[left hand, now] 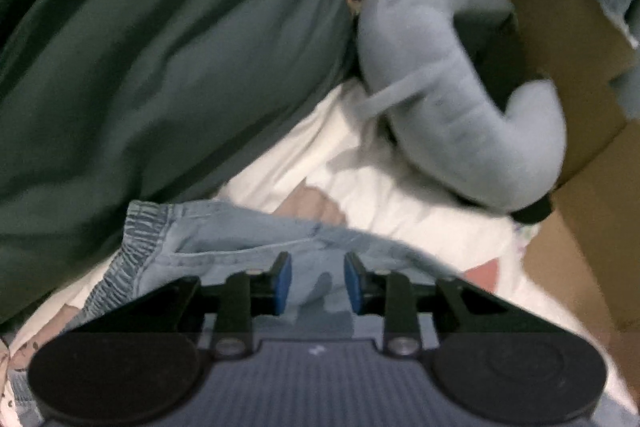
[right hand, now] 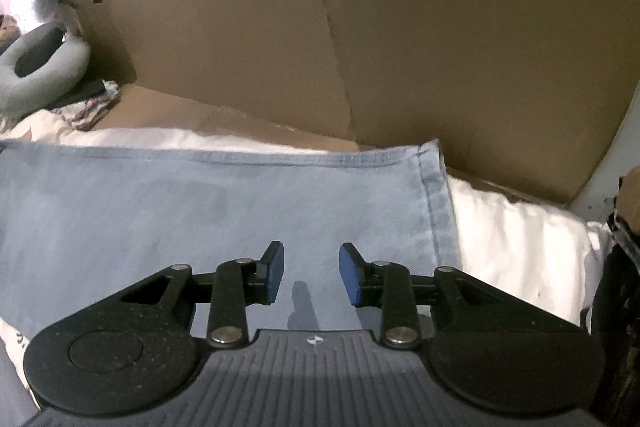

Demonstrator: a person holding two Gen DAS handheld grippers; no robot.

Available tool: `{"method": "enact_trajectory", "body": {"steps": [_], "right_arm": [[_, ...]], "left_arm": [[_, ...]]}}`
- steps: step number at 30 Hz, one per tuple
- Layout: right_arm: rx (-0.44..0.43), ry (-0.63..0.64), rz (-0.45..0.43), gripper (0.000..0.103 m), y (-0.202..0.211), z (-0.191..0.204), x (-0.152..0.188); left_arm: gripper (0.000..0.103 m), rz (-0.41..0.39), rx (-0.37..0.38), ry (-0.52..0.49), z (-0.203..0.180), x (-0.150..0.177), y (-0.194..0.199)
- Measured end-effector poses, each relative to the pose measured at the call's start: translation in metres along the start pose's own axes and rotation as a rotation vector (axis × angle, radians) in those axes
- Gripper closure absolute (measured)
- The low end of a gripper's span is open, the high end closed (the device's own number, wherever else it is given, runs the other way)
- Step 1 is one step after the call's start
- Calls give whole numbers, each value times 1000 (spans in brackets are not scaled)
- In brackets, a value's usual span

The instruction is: Fold clothes

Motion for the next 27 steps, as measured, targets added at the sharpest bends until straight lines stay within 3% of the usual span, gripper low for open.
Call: {"method": "enact_trajectory", "body": {"steps": [9,13,18,24,27], "right_arm": [[64,-20,49,66,5,-9,28],[80,-32,47,66,13,-10,36],[94,-51,54,65,22,-12,45],[127,-72,81,65,28,-22,59],[146,-68,82,65,33,-25,66]], "left_arm": [[73,24,-4,-67,-5,3,-54],[74,8,-40,-99,-11,-6,-72],[76,43,-105,-122,-24,-17,-90],[77,10,-144,-150,-33,-27,-77],[77,2,-128,-163,-41,-34,-61]]}}
Point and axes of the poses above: each gripper's, at about its wrist camera, not at the fingertips, and y roughly against the way its jaws point, z to its left, x to its underside, the point moved 7 cm from there along -y, roughly the way its jaws point, and after that the axes turned 8 degrees about -y, right-handed, at the moved point
